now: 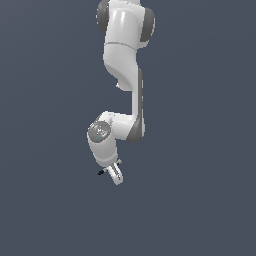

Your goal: Pick up the object and move it to a goal position.

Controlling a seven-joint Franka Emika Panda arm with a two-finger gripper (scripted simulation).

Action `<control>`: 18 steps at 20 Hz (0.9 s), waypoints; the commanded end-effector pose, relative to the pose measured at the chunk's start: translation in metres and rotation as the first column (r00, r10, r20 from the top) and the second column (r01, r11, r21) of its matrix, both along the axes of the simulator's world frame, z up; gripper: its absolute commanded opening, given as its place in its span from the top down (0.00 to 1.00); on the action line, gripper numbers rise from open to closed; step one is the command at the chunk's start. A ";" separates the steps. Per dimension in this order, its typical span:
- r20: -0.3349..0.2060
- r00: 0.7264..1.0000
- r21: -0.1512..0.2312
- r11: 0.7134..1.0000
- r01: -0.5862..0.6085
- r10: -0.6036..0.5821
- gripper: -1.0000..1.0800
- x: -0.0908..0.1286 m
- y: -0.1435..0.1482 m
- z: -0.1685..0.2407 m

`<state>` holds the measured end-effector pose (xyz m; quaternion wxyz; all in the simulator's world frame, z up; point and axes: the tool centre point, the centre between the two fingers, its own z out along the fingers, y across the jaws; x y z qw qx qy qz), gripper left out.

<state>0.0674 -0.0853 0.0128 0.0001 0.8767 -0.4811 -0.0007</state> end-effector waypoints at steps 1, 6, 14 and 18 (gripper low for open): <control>0.001 1.000 0.000 1.000 0.000 0.000 1.00 0.000 -0.001 0.006; 0.001 1.000 0.000 1.000 0.000 0.000 1.00 -0.004 -0.003 0.028; 0.001 1.000 0.002 1.000 0.001 -0.001 1.00 -0.015 -0.011 0.096; 0.001 1.000 0.002 1.000 0.002 -0.002 1.00 -0.023 -0.017 0.143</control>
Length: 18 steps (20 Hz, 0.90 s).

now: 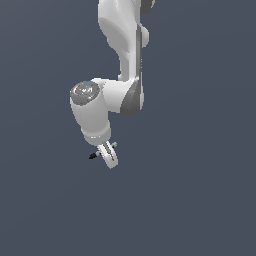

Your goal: Pick up the object and move it to a goal position.

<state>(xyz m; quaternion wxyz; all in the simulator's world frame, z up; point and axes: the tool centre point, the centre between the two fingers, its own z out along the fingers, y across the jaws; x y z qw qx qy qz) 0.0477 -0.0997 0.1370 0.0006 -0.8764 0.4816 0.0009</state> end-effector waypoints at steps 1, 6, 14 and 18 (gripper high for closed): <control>0.001 1.000 0.000 1.000 0.001 -0.001 1.00 -0.005 -0.004 0.030; 0.001 1.000 0.000 1.000 0.001 -0.001 1.00 -0.014 -0.011 0.090; 0.001 1.000 -0.001 1.000 0.002 -0.002 1.00 -0.027 -0.022 0.184; 0.001 1.000 -0.002 1.000 0.002 -0.002 1.00 -0.032 -0.027 0.228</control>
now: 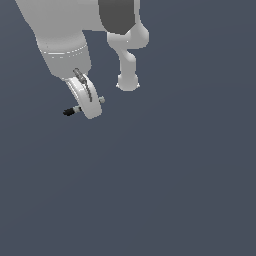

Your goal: Pick up the object and move it to a goal position.

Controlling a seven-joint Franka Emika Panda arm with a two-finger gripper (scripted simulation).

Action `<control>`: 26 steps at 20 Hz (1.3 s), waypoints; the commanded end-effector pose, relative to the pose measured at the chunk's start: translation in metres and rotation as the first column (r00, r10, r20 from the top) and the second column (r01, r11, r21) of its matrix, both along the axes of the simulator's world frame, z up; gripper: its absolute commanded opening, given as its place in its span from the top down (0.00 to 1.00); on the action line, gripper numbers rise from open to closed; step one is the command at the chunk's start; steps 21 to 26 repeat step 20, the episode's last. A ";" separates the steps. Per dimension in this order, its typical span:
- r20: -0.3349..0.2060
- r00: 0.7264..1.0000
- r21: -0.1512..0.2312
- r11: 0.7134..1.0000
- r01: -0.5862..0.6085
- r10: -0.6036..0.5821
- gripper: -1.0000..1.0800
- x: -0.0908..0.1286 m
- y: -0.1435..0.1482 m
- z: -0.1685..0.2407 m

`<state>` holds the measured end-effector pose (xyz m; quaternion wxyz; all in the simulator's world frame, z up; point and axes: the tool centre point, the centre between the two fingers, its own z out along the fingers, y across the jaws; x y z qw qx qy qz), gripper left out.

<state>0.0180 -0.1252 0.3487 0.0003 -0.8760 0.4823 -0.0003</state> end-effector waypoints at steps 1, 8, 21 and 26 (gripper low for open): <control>-0.001 1.000 0.000 1.000 0.000 0.000 1.00 -0.004 -0.003 0.026; -0.001 1.000 -0.001 1.000 -0.001 0.001 1.00 -0.008 -0.008 0.075; -0.001 1.000 -0.001 1.000 -0.003 0.003 1.00 -0.008 -0.011 0.099; -0.001 1.000 -0.001 1.000 -0.003 0.003 1.00 -0.008 -0.011 0.099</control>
